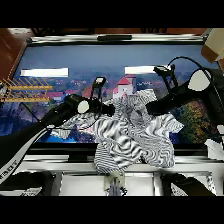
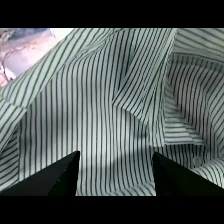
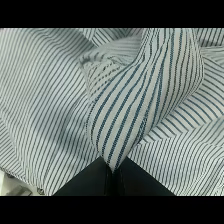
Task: Fold the shirts.
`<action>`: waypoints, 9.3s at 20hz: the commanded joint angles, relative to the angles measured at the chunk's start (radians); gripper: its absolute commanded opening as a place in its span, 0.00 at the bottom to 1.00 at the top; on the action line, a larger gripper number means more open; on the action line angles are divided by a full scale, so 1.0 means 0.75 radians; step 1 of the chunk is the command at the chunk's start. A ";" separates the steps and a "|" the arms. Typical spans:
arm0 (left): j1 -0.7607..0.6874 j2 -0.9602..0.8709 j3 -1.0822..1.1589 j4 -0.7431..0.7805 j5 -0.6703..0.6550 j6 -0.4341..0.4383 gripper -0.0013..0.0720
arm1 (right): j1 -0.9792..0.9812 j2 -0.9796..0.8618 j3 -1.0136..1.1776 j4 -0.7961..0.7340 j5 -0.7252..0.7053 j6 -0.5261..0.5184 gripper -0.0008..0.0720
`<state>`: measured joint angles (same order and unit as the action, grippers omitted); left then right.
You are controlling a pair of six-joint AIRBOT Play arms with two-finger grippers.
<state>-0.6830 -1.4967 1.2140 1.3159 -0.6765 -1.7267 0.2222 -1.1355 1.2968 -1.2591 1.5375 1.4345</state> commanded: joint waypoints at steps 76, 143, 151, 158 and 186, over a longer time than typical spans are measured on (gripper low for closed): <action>0.553 0.508 0.050 0.809 -1.155 0.330 0.77 | 0.111 -0.143 -0.042 -0.057 -0.091 0.321 0.10; 1.996 -0.233 0.057 0.618 -0.181 0.766 0.10 | 0.111 -0.143 -0.042 -0.063 -0.007 0.623 0.11; 1.903 -0.121 0.134 0.578 -0.220 0.761 0.09 | 0.110 -0.143 -0.042 -0.082 -0.068 0.616 0.11; 1.800 0.163 0.185 0.483 -0.215 0.520 0.09 | 0.110 -0.143 -0.023 -0.090 -0.051 0.517 0.11; -0.401 0.943 -0.165 0.377 -1.446 0.117 0.09 | 0.109 -0.143 0.348 -0.736 0.138 0.141 0.10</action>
<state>-0.9070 -0.8017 1.1885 1.5963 -1.8072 -1.6035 0.3042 -1.2427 1.5570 -1.8156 1.6585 1.5482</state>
